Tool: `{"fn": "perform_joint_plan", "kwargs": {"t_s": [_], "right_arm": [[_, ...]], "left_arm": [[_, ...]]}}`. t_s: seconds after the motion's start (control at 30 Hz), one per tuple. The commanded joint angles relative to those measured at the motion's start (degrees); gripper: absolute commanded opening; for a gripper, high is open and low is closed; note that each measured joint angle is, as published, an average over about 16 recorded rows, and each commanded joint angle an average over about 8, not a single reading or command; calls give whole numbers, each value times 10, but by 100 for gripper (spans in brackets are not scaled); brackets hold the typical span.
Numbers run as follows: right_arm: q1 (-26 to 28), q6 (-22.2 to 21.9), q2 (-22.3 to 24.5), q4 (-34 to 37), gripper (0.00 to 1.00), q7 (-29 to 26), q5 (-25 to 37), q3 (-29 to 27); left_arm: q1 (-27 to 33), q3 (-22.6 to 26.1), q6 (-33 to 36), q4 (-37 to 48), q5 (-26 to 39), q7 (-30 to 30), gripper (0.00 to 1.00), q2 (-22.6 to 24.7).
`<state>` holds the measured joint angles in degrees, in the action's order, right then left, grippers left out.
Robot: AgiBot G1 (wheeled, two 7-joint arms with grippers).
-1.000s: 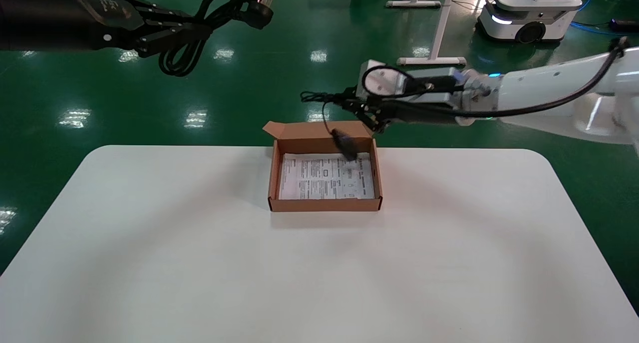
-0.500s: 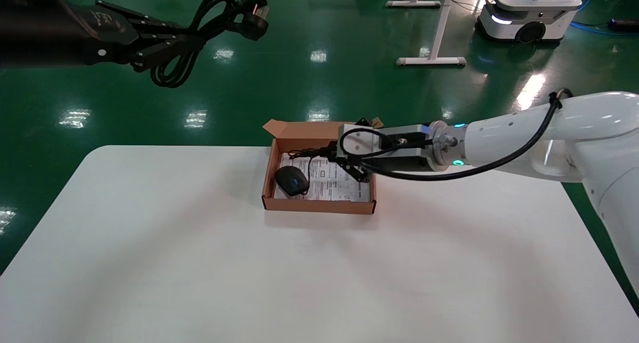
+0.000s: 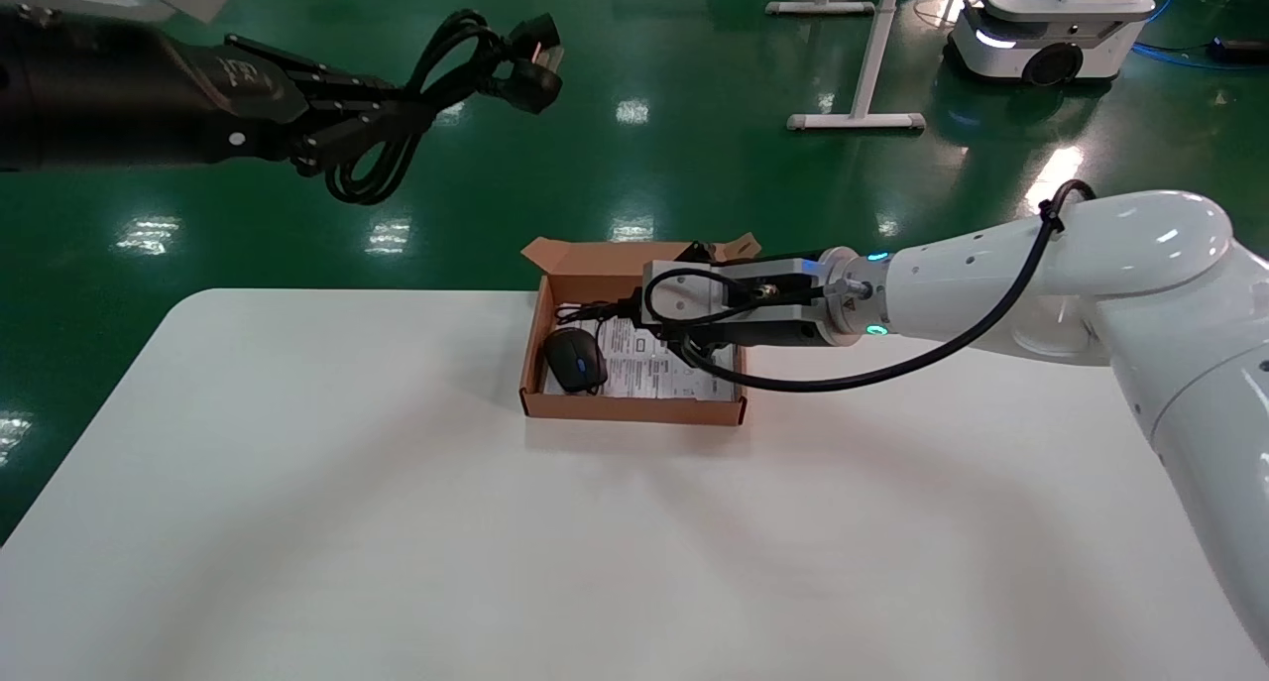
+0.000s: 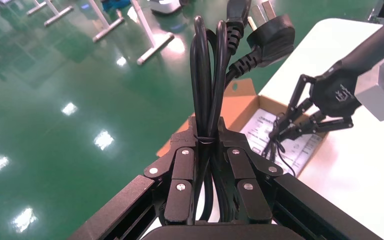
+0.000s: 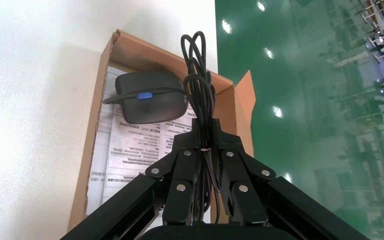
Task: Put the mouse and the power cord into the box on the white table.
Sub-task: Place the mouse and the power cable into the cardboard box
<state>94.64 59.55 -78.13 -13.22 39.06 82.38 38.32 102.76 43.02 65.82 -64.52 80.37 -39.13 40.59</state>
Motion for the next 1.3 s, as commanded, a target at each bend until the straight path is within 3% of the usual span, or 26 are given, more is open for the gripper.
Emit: {"fn": "perform_joint_plan", "kwargs": {"t_s": [0.03, 0.33, 0.57, 1.1, 1.13, 1.3], "right_arm": [[-1, -4, 0, -6, 100, -6, -3, 7], [2, -17, 4, -9, 100, -12, -22, 31], [34, -33, 31, 34, 100, 5, -33, 31], [89, 49, 162, 102, 100, 35, -50, 16], [90, 53, 167, 104, 100, 36, -50, 16], [93, 67, 189, 112, 100, 39, -53, 14]], "left_arm": [[-3, 2, 0, -6, 1, -6, 0, 0], [-14, 16, 5, 37, 4, 23, 0, 39], [-21, 30, 1, 101, 7, 66, 0, 100], [-48, 54, -67, 407, 17, 288, 0, 315], [-46, 54, -77, 425, 19, 300, 2, 324], [-40, 54, -119, 487, 24, 343, 64, 356]]}}
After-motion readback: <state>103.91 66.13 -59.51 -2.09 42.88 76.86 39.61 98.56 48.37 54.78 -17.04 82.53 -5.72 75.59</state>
